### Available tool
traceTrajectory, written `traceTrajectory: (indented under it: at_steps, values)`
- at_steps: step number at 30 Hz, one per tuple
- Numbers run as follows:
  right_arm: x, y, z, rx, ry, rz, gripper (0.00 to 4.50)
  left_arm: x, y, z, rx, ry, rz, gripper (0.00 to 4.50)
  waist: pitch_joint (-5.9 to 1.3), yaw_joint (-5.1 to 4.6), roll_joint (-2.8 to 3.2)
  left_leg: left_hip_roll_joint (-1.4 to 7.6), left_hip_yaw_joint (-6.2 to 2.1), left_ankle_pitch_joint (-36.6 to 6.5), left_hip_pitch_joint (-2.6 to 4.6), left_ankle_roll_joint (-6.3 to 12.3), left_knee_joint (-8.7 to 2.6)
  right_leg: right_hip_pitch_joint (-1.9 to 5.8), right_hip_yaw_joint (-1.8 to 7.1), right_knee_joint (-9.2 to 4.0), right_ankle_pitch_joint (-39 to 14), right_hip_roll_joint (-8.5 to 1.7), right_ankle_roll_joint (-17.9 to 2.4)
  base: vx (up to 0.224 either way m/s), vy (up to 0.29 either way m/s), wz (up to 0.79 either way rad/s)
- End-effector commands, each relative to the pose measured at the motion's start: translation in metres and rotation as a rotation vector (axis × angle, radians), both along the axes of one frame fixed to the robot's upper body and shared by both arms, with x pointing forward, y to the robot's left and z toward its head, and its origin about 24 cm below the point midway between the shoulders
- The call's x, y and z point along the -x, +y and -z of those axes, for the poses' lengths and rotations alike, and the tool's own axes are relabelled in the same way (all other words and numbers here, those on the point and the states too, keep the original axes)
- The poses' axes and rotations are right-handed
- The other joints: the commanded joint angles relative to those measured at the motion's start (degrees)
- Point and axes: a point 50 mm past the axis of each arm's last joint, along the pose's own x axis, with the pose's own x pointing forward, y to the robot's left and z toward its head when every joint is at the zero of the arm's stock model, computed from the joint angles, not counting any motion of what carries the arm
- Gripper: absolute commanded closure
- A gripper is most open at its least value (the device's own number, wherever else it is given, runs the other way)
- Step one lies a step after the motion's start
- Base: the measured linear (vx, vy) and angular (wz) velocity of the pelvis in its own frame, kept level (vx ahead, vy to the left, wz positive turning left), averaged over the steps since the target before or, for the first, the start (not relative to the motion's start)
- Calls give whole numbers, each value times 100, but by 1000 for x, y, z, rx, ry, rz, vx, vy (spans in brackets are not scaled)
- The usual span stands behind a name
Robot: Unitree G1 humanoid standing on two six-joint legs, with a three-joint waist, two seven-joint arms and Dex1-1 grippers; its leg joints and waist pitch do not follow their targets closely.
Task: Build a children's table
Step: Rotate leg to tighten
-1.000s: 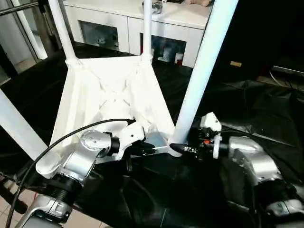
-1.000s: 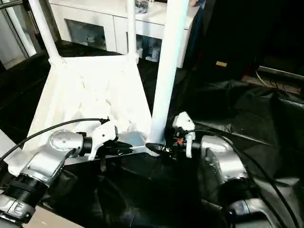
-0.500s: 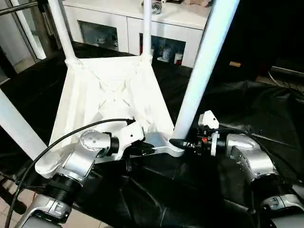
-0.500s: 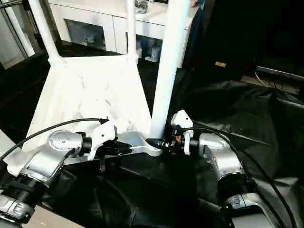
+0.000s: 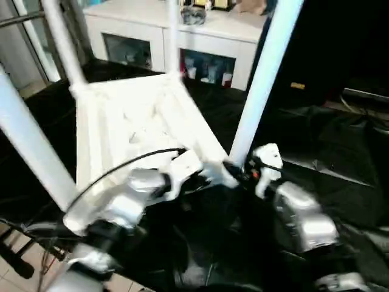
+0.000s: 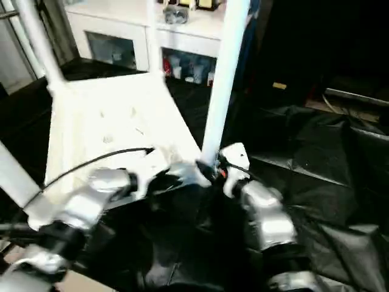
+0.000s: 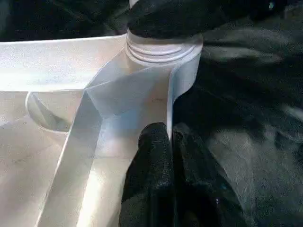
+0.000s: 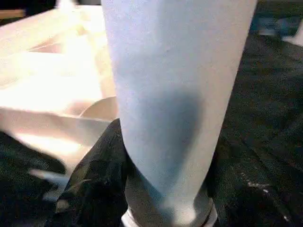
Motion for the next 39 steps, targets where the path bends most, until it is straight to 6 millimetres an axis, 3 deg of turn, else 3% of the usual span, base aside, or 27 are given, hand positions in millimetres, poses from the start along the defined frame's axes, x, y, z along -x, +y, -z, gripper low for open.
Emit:
traceTrajectory:
  at_steps: [1,4,7,10,12,15,16,17,20,21,25,29,33,39]
  values:
    - [22,39,28,-12,139,-131,218,-5,-22,-11,75,-62,-55,450,-206,-23,-68,128,-54,-1683,22,2,-448,101,223,-618,-2184,-269,-632,0,0,0]
    - [22,50,22,-63,133,-151,184,-1,-28,-11,88,-66,-33,450,-220,-33,-54,137,-59,-1600,-4,39,-467,121,219,-586,-1751,-252,-708,0,0,0]
    - [21,56,14,-82,110,-209,156,5,-29,-11,105,-61,26,450,-213,-40,-84,136,-56,-1598,-19,82,-473,129,227,-574,-1627,-246,-749,0,0,0]
    - [18,46,7,-73,89,-269,137,7,-16,-10,94,-46,68,450,-222,-26,-87,140,-54,-1579,-15,125,-468,128,235,-573,-1655,-260,-744,0,0,0]
    - [17,35,4,-54,80,-320,137,9,-7,-12,101,-57,111,450,-227,-13,-122,135,-47,-1413,-34,186,-453,154,233,-550,-1407,-259,-801,0,0,0]
    - [15,24,1,-41,76,-363,137,10,2,-14,114,-63,150,450,-233,-14,-114,137,-28,-1234,-30,259,-432,155,242,-526,-1126,-260,-895,0,0,0]
    - [15,16,-1,-34,80,-405,137,12,10,-15,109,-51,177,450,-242,-1,-156,136,-28,-1106,-43,290,-424,173,234,-503,-993,-260,-929,0,0,0]
    - [14,12,-2,-32,85,-431,137,13,14,-15,103,-42,191,450,-248,3,-157,135,-26,-1061,-47,312,-417,183,232,-484,-921,-262,-961,0,0,0]
    - [14,-1,-7,-3,102,-531,137,16,28,-18,91,-22,242,450,-258,20,-136,148,-8,-762,-28,436,-383,172,229,-422,-411,-247,-1158,0,0,0]
    - [14,-5,-9,9,108,-568,137,17,32,-19,89,-13,268,450,-296,27,-160,138,-3,-399,-26,551,-344,199,223,-334,250,-228,-1337,0,0,0]
    - [15,-15,-13,60,110,-669,137,22,42,-21,83,20,341,450,-325,53,-156,122,11,-40,-44,786,-268,198,206,-245,960,-216,-1599,0,0,0]
    - [14,-22,-14,97,133,-730,137,26,50,-22,75,73,404,450,-292,89,-139,148,34,-217,-49,784,-266,180,196,-251,752,-215,-1680,0,0,0]
    - [14,-24,-15,86,165,-776,137,29,54,-21,65,103,441,450,-258,97,-148,176,28,-719,-33,492,-304,162,209,-291,34,-239,-1590,0,0,0]
    - [15,-19,-13,50,173,-790,180,28,54,-21,76,113,445,450,-247,88,-166,173,17,-929,-25,290,-325,153,230,-322,-293,-256,-1484,0,0,0]
